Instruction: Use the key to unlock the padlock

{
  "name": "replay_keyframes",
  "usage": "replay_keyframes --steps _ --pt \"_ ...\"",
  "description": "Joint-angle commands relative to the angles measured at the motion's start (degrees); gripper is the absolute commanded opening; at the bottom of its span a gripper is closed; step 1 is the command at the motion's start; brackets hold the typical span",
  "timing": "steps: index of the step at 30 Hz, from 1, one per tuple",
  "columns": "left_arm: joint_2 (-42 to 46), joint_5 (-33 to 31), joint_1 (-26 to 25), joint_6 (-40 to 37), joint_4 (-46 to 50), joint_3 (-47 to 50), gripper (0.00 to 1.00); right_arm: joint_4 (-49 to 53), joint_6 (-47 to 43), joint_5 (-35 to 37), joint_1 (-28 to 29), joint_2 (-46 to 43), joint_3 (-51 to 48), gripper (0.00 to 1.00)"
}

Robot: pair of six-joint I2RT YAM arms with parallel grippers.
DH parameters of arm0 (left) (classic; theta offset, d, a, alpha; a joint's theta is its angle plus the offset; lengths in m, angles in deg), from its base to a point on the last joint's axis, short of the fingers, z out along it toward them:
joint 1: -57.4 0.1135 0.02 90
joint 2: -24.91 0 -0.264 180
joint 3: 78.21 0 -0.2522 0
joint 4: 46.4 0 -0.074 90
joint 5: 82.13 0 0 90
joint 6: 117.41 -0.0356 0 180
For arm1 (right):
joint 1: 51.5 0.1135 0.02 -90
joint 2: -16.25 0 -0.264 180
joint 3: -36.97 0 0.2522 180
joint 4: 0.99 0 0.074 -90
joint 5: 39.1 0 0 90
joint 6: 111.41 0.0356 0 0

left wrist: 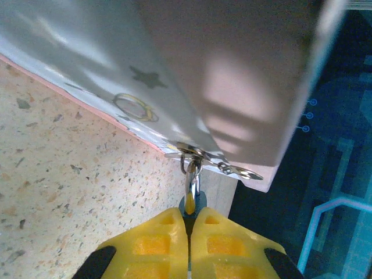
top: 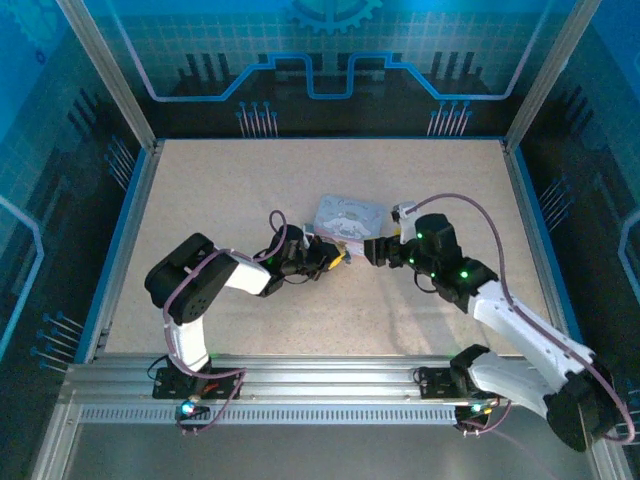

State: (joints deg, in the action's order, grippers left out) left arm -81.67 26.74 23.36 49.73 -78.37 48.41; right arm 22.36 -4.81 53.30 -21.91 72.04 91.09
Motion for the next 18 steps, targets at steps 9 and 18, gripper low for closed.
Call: replay_keyframes --steps 9,18 --pt "4.0 -1.7 -0.7 3.2 -0.8 0.3 0.0 -2.4 -39.0 3.3 7.5 -5.6 -4.1 0.93" --pt "5.9 -2.7 -0.9 5.4 0.8 0.3 0.0 -5.1 -55.7 16.1 14.1 -3.0 -9.9 0.95"
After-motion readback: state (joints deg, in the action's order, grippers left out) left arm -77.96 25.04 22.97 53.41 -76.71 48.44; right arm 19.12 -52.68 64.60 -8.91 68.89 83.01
